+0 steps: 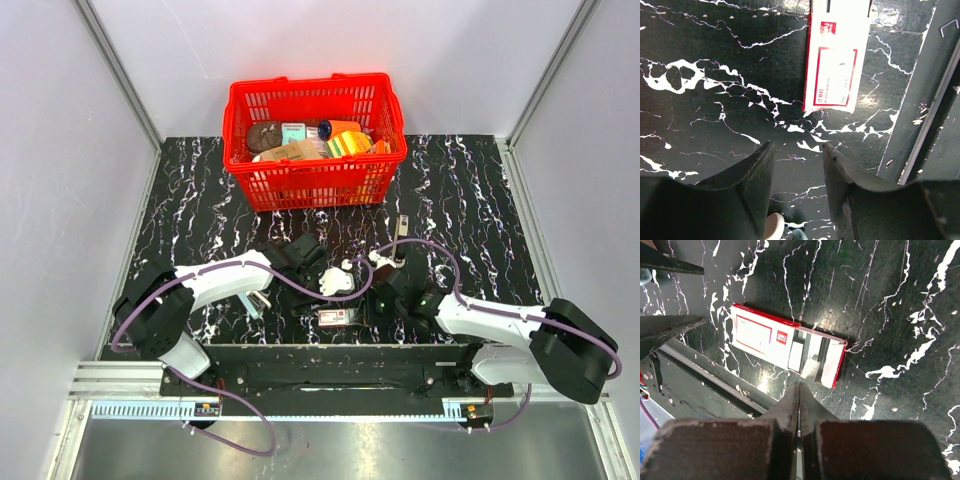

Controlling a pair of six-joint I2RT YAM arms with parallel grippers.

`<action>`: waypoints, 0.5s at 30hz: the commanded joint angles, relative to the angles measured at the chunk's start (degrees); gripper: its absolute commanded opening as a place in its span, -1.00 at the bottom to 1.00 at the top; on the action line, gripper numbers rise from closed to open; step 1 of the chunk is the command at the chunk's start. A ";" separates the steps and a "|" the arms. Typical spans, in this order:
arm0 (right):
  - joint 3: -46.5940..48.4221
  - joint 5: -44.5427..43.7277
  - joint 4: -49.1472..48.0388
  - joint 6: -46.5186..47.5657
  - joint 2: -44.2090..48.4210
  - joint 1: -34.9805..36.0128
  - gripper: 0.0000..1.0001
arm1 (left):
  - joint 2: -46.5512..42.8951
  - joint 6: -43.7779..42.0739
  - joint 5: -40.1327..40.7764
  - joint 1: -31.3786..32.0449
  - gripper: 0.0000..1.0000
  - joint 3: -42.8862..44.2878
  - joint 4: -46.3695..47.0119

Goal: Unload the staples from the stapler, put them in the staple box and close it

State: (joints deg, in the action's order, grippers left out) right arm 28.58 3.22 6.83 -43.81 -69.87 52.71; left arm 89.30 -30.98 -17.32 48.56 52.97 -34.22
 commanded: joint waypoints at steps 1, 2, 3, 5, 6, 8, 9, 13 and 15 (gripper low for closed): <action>-0.80 1.79 -3.67 -0.22 -1.76 -0.33 -0.97 | -1.58 0.13 -1.13 -0.30 -0.06 0.20 0.82; -0.89 1.70 -3.84 -0.13 -2.20 -0.33 -0.97 | -1.49 0.22 -1.22 -0.30 -0.05 0.20 0.82; -0.89 1.87 -4.19 -0.13 -2.64 -0.33 -0.97 | -1.67 0.22 -1.14 -0.30 -0.05 0.20 0.82; -0.89 1.87 -4.81 -0.13 -3.26 -0.33 -0.97 | -1.76 0.22 -1.05 -0.22 -0.05 0.03 0.73; -0.98 1.61 -4.98 -0.13 -3.52 -0.33 -0.97 | -1.84 0.22 -0.96 -0.30 -0.05 -0.06 0.82; -1.07 1.44 -5.25 0.13 -4.14 -0.41 -0.97 | -2.02 0.13 -0.78 -0.30 -0.05 -0.15 0.91; -0.98 1.35 -5.25 0.13 -4.31 -0.41 -0.97 | -2.20 0.13 -0.78 -0.30 -0.05 -0.32 0.82; -0.72 1.08 -5.51 0.48 -4.14 -0.50 -0.98 | -2.11 0.22 -0.96 -0.30 -0.05 -0.15 0.64; -0.54 1.52 -5.34 0.57 -3.26 -0.50 -0.97 | -2.11 0.22 -0.96 -0.30 -0.05 -0.06 0.56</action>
State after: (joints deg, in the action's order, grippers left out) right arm 27.73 4.19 3.68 -43.77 -74.06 52.71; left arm 89.30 -30.98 -17.32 48.56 52.95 -34.24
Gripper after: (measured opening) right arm 0.019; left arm 0.472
